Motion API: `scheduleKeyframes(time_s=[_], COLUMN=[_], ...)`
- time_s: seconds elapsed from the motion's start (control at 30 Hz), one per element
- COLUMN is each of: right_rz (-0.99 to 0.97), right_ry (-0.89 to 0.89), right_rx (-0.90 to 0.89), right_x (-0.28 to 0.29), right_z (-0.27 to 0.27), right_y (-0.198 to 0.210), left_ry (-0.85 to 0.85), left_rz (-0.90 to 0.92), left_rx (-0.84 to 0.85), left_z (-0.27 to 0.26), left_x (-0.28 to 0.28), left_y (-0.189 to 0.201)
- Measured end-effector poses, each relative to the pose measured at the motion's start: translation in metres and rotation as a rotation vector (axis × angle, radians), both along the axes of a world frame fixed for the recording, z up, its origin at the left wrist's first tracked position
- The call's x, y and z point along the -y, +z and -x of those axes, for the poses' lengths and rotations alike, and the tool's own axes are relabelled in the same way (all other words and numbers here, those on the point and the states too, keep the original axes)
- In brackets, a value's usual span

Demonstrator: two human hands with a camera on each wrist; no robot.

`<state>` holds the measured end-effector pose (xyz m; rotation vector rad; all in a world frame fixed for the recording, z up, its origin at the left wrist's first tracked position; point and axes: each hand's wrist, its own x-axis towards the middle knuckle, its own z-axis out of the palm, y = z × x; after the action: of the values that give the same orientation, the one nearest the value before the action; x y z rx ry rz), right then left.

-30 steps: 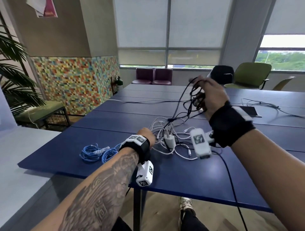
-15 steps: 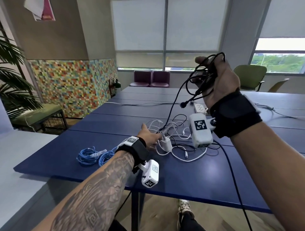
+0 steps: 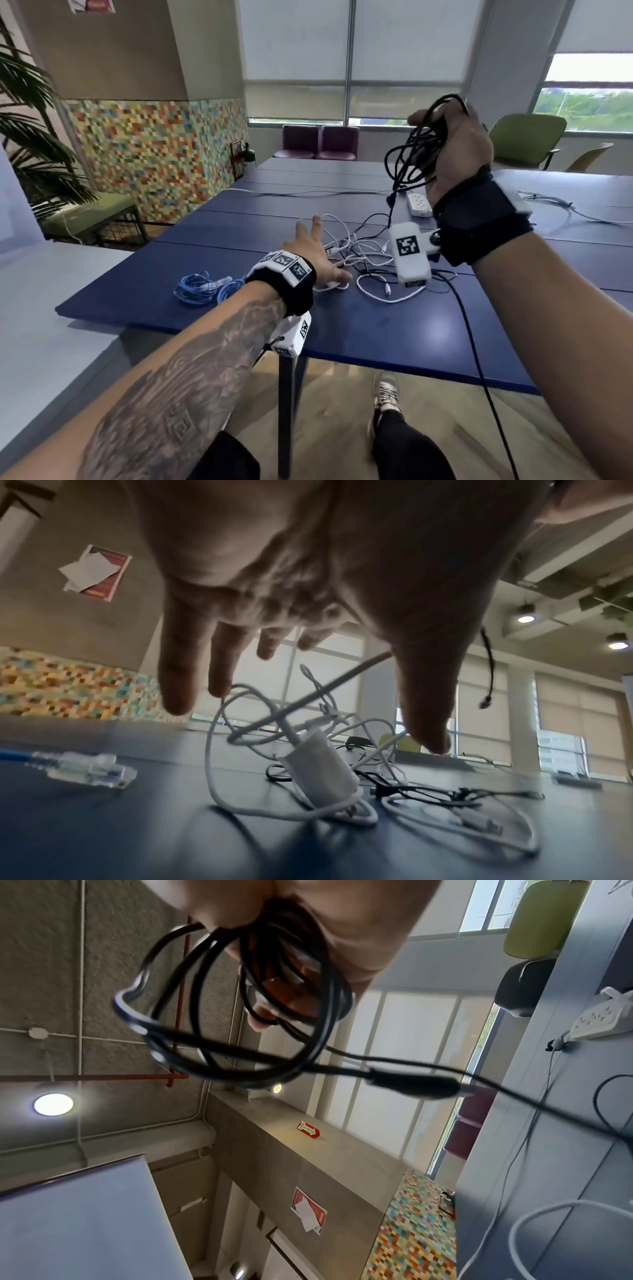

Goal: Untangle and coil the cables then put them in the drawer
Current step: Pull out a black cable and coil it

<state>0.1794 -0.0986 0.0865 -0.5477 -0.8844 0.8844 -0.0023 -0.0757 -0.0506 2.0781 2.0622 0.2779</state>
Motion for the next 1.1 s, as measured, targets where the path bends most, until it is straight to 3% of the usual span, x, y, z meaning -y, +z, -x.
scheduleKeyframes(time_s=[0.13,0.3,0.4,0.57,0.7,0.83,0.9,1.03,1.1], right_rz=[0.040,0.089,0.126,0.203,0.211,0.220,0.221,0.233,0.250], right_ry=[0.000,0.032,0.067,0.123,0.137,0.142,0.157,0.202,0.211], right_rx=[0.100,0.270,0.351,0.323,0.305,0.335,0.325,0.193,0.159], right_x=[0.003,0.014,0.019,0.025,0.031,0.034,0.037,0.047,0.049], right_z=[0.003,0.010,0.012,0.018,0.032,0.044,0.047,0.056,0.060], right_y=[-0.012,-0.027,-0.039,-0.052,-0.058,-0.068,-0.074,-0.083,-0.089], left_ry=[0.021,0.056,-0.008,-0.135,-0.133,-0.038,-0.054,-0.179,-0.178], left_rz=[-0.047,0.034,0.075,0.058,0.036,-0.180,-0.238,-0.014,0.017], left_rx=[-0.170,0.189,0.386,0.091,0.063,0.031,0.212,1.180,1.337], left_z=[-0.005,-0.002,-0.006,-0.005,-0.001,0.005,0.010,0.001,0.001], left_x=[0.014,0.012,0.012,0.026,0.040,0.050,0.055,0.082,0.098], left_y=[-0.006,-0.019,-0.027,-0.014,0.000,-0.004,-0.013,-0.025,-0.036])
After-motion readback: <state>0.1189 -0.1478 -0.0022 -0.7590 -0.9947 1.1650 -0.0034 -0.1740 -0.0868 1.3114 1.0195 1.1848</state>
